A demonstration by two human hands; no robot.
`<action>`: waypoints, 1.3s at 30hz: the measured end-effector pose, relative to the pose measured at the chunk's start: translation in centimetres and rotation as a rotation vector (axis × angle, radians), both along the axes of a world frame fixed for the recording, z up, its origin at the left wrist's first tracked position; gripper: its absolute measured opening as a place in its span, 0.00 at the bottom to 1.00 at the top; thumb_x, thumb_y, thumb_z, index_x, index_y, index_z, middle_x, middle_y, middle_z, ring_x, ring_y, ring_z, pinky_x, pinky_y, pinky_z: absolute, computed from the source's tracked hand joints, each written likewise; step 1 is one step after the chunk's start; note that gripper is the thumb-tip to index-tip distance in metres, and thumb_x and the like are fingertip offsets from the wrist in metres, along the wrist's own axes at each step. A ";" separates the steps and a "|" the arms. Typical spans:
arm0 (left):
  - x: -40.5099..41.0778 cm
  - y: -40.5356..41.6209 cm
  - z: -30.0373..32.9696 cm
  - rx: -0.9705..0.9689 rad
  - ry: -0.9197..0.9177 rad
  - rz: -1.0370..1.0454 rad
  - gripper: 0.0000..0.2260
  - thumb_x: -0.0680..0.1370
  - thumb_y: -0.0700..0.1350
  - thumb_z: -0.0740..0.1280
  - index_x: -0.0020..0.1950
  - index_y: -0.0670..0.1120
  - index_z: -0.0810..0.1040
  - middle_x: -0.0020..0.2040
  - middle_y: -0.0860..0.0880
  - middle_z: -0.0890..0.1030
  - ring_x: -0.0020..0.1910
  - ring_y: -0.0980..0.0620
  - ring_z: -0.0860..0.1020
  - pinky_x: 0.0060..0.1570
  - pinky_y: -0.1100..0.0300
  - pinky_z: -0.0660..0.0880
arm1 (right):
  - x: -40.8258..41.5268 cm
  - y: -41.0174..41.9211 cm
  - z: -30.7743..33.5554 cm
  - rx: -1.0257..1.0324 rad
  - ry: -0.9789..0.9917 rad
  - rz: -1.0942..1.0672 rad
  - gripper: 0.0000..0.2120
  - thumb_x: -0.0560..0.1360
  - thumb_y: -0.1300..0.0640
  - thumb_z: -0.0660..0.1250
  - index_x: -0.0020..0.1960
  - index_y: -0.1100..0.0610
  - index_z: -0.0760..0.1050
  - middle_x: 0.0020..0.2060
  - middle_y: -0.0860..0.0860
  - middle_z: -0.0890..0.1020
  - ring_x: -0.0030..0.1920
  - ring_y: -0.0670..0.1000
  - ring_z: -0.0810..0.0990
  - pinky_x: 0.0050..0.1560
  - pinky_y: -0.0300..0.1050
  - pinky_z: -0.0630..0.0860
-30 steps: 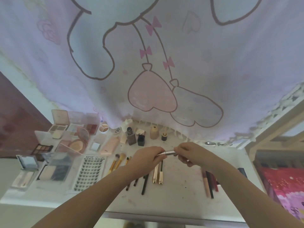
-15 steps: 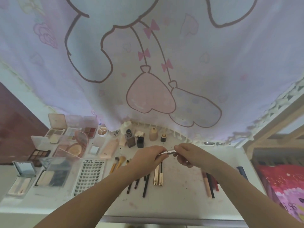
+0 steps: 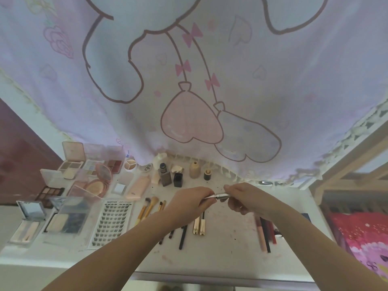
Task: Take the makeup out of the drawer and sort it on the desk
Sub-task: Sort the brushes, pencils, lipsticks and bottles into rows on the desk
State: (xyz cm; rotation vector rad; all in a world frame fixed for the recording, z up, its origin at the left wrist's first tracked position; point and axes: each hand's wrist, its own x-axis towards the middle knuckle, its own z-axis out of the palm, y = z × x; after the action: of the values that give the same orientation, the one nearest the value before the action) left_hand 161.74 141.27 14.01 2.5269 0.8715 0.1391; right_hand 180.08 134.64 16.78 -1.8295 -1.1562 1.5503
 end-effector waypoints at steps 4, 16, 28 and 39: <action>0.2 0.0 -0.1 0.015 0.015 -0.001 0.12 0.82 0.52 0.56 0.59 0.50 0.74 0.45 0.53 0.77 0.39 0.56 0.71 0.42 0.61 0.70 | 0.6 0.0 0.0 0.002 0.044 0.008 0.10 0.78 0.51 0.64 0.53 0.56 0.77 0.39 0.48 0.82 0.37 0.45 0.78 0.36 0.37 0.73; -1.3 1.6 -2.8 -0.169 0.213 0.102 0.13 0.82 0.53 0.52 0.60 0.49 0.71 0.51 0.50 0.78 0.48 0.51 0.76 0.51 0.55 0.75 | 4.8 -1.2 -0.9 -0.093 -0.076 -0.102 0.05 0.78 0.57 0.63 0.50 0.58 0.76 0.40 0.50 0.82 0.36 0.45 0.77 0.35 0.37 0.71; 4.7 -0.6 -7.4 -0.338 0.251 0.388 0.13 0.80 0.52 0.58 0.49 0.44 0.75 0.47 0.45 0.79 0.48 0.47 0.77 0.47 0.56 0.73 | -1.2 -3.8 -9.7 -0.211 -0.190 -0.361 0.10 0.82 0.52 0.54 0.53 0.59 0.67 0.39 0.49 0.83 0.34 0.47 0.78 0.32 0.39 0.72; 5.0 0.0 -10.3 0.052 0.547 0.239 0.21 0.80 0.56 0.54 0.59 0.44 0.78 0.60 0.45 0.73 0.62 0.45 0.68 0.58 0.53 0.66 | -6.3 -2.3 -14.3 -0.212 -0.809 0.022 0.13 0.82 0.51 0.49 0.60 0.57 0.66 0.48 0.53 0.80 0.52 0.56 0.80 0.42 0.43 0.66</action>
State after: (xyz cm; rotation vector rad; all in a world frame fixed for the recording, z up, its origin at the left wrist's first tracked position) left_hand 166.77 141.30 3.72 2.5340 1.3896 -0.4836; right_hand 173.81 132.31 2.48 -2.7184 -1.3642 0.9584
